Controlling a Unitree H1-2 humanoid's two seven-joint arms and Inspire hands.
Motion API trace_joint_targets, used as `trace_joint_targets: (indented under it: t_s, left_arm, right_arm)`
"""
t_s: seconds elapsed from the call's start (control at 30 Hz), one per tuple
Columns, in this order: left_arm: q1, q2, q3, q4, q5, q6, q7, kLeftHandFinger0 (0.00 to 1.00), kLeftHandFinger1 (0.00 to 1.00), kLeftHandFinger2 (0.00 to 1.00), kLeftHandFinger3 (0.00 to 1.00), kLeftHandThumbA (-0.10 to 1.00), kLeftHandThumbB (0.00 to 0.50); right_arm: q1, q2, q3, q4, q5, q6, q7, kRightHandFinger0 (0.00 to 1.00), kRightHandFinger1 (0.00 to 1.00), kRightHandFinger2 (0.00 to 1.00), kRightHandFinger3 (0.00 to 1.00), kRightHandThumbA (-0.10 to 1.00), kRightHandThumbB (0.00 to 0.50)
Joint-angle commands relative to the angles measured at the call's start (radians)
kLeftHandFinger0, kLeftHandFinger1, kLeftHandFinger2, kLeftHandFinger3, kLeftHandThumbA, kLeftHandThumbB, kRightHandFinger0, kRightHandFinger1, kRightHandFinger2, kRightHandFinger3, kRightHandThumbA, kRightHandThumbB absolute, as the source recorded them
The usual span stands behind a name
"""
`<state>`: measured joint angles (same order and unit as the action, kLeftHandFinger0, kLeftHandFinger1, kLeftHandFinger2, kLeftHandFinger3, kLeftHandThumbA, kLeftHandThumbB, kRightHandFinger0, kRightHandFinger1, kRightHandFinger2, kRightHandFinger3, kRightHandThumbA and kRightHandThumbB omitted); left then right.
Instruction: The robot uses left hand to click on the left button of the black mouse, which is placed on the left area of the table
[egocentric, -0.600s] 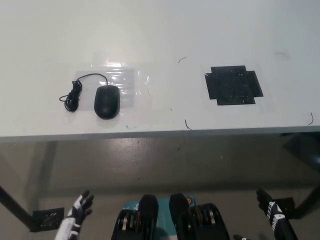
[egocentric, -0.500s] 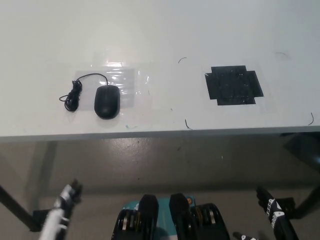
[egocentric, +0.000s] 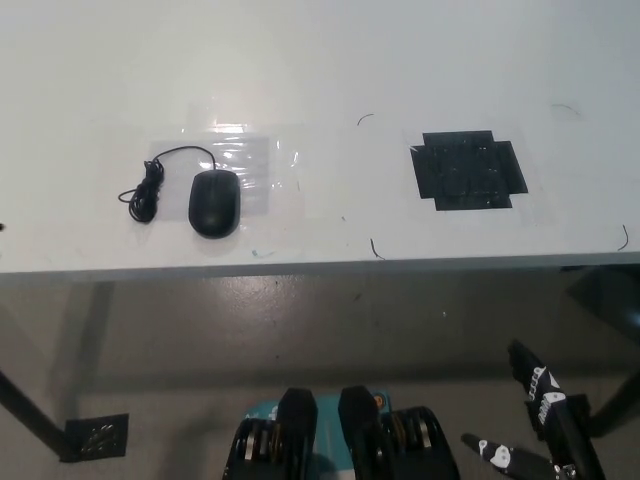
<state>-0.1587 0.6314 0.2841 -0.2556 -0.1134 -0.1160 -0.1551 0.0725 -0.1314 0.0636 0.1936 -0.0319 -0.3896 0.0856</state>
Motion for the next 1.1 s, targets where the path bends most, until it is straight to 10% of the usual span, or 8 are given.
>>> trace_joint_targets:
  t_s: [0.0, 0.13, 0.2, 0.27, 0.33, 0.37, 0.47, 1.07]
  left_arm:
    - [-0.109, 0.119, -0.002, 0.017, -0.127, 0.125, -0.105, 0.06, 0.0, 0.12, 1.0, 1.0, 0.297]
    - [-0.271, 0.206, -0.078, 0.113, -0.161, 0.263, -0.202, 0.0, 0.0, 0.0, 1.0, 1.0, 0.33]
    - [-0.382, 0.269, -0.174, 0.185, -0.068, 0.286, -0.275, 0.26, 0.0, 0.0, 1.0, 1.0, 0.388]
    - [-0.461, 0.295, -0.241, 0.242, -0.01, 0.285, -0.315, 0.77, 0.0, 0.0, 1.0, 1.0, 0.421]
    - [-0.573, 0.283, -0.306, 0.374, -0.007, 0.241, -0.371, 0.16, 0.0, 0.36, 1.0, 1.0, 0.392]
    - [-0.635, 0.272, -0.337, 0.427, -0.011, 0.301, -0.392, 0.01, 0.0, 0.21, 1.0, 1.0, 0.375]
    - [-0.769, 0.27, -0.437, 0.552, 0.054, 0.364, -0.46, 0.0, 0.0, 0.0, 1.0, 1.0, 0.33]
    - [-1.089, 0.184, -0.766, 1.123, 0.259, 0.341, -0.611, 0.0, 0.0, 0.15, 1.0, 1.0, 0.382]
  right_arm:
    - [-0.024, -0.007, -0.015, -0.014, 0.002, -0.036, -0.005, 1.0, 1.0, 1.0, 1.0, 1.0, 0.115]
    - [-0.028, -0.004, -0.016, -0.012, 0.004, -0.032, -0.007, 1.0, 1.0, 1.0, 1.0, 1.0, 0.108]
    - [-0.034, -0.002, -0.018, -0.008, 0.003, -0.036, -0.01, 1.0, 1.0, 1.0, 1.0, 1.0, 0.102]
    - [-0.034, 0.0, -0.021, -0.005, 0.006, -0.037, -0.012, 1.0, 1.0, 1.0, 1.0, 1.0, 0.105]
    - [-0.032, 0.003, -0.024, -0.007, 0.008, -0.039, -0.016, 1.0, 1.0, 1.0, 1.0, 1.0, 0.11]
    - [-0.032, 0.003, -0.027, -0.006, 0.008, -0.044, -0.019, 1.0, 1.0, 1.0, 1.0, 1.0, 0.112]
    - [-0.032, 0.002, -0.031, -0.007, 0.011, -0.047, -0.022, 1.0, 1.0, 1.0, 1.0, 1.0, 0.116]
    - [-0.067, -0.013, -0.016, -0.003, -0.009, -0.026, 0.006, 1.0, 1.0, 1.0, 1.0, 1.0, 0.149]
